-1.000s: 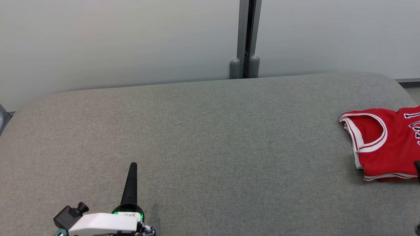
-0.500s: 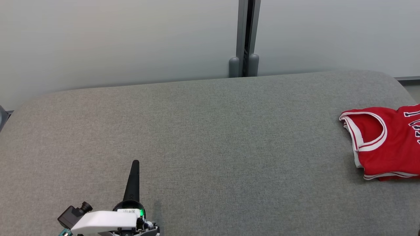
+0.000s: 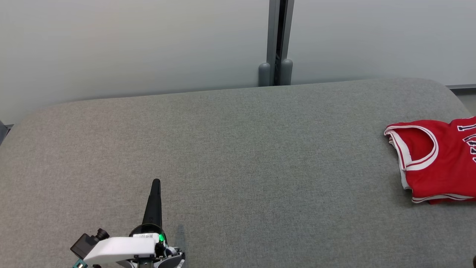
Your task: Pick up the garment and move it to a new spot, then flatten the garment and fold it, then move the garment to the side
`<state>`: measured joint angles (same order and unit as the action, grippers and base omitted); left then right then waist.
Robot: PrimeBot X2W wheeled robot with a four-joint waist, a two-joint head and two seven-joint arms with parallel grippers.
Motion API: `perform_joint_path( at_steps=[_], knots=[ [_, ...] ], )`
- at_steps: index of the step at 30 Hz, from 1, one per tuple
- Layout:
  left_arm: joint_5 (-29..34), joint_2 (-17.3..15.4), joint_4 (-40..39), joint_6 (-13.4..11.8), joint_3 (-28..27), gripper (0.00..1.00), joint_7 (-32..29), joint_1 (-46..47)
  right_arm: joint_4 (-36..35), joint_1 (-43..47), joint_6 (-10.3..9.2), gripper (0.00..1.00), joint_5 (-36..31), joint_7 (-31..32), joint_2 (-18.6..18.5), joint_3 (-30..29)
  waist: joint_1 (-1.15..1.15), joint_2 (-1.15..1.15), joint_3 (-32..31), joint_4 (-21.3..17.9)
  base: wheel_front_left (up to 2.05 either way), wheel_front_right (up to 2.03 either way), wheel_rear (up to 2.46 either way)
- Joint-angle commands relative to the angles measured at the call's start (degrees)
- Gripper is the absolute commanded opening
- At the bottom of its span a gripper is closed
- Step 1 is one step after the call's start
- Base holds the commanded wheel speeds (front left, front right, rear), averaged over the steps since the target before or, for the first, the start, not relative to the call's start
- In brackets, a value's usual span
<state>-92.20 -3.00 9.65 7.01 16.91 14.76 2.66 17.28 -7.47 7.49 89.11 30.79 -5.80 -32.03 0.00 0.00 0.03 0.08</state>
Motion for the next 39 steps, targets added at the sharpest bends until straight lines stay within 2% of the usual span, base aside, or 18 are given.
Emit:
perform_joint_path(
  at_steps=[1, 5, 39],
  knots=[
    [-0.8, -0.06, 0.15, 0.46, 0.01, 0.0, 0.26, 1.01, 0.28, -0.69, 0.01, 0.0, 0.95, 0.7, -0.45, -0.46, 0.0, 0.0, 0.03, -0.02, 0.0, 0.0, 0.0],
    [-2.13, 0.19, 0.4, 0.76, 0.14, 0.0, 0.33, 1.31, 0.75, -1.15, 0.0, 0.0, 2.39, 1.19, -0.43, -1.02, 0.0, 0.0, 0.14, -0.07, 0.0, 0.0, 0.0],
    [-1.95, 0.13, 0.33, 0.69, 0.09, 0.0, 0.32, 1.28, 0.7, -1.09, 0.0, 0.0, 1.47, 1.62, -0.05, -1.44, 0.0, 0.0, 0.14, -0.07, 0.0, 0.0, 0.0]
  ],
)
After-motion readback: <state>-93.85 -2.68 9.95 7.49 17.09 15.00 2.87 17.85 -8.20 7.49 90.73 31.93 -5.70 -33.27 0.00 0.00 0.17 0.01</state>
